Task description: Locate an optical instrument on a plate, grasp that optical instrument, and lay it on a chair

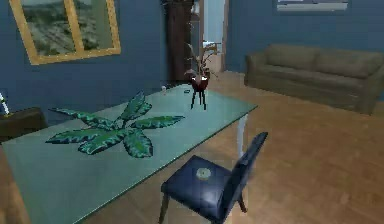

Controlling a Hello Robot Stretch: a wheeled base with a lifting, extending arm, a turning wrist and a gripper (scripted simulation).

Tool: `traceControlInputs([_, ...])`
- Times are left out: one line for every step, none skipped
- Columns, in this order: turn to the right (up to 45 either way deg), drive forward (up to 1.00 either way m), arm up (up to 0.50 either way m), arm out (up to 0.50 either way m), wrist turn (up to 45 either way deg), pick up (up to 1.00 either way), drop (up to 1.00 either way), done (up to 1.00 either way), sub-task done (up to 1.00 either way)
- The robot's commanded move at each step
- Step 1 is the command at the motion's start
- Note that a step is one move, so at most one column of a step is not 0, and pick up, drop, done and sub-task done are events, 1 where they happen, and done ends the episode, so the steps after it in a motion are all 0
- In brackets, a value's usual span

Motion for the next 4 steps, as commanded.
traceControlInputs([45.0, 0.0, 0.0, 0.0, 0.0, 0.0, 0.0, 0.0, 0.0])
traceControlInputs([0.0, 0.1, 0.0, 0.0, 0.0, 0.0, 0.0, 0.0, 0.0])
traceControlInputs([45.0, 0.0, 0.0, 0.0, 0.0, 0.0, 0.0, 0.0, 0.0])
traceControlInputs([45.0, 0.0, 0.0, 0.0, 0.0, 0.0, 0.0, 0.0, 0.0])
